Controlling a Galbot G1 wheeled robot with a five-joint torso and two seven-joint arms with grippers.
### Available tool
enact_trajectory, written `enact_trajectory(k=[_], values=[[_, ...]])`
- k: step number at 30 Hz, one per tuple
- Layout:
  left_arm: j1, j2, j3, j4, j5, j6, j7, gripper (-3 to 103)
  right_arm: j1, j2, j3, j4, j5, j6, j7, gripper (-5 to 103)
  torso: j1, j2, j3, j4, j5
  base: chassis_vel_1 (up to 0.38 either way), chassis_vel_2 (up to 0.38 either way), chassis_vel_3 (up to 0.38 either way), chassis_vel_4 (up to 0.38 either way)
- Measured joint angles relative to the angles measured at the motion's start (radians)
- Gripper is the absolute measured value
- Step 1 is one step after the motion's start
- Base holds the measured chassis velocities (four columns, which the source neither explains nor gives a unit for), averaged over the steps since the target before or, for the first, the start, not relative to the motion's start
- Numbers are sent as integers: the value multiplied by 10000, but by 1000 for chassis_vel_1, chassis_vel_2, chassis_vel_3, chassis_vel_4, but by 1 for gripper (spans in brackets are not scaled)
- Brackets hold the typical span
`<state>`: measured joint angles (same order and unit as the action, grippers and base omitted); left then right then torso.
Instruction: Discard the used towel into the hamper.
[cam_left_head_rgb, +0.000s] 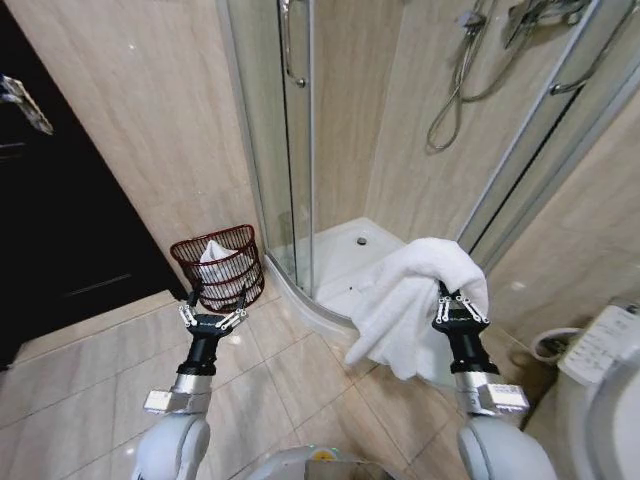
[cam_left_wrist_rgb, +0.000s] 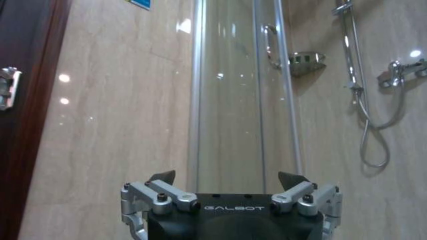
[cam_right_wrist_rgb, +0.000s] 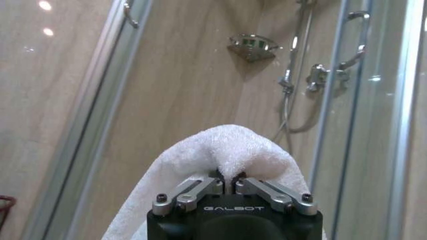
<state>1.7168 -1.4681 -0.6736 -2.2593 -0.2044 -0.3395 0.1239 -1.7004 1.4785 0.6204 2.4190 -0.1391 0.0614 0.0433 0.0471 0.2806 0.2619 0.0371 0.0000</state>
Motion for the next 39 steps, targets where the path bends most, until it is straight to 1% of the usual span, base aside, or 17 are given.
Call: enact_trajectory(k=[13,28,39], values=[[73,-58,-58,-26,53,-58,2,100,35,-28,-225,-111,-89,86,-139,5,0,0,0,0,0,115,109,4,11],[27,-84,-82,23,43,-189,-34,100,187,-85,-525,-70,-224,-31,-127,5,1,0,0,3,-2,174,168,49,54],[-133,-150,-53,240,77,-377,-285,100,506,-104,-716,-353,-147,-95,-136,5,0,0,0,-2,4,84,86,-31,-40]])
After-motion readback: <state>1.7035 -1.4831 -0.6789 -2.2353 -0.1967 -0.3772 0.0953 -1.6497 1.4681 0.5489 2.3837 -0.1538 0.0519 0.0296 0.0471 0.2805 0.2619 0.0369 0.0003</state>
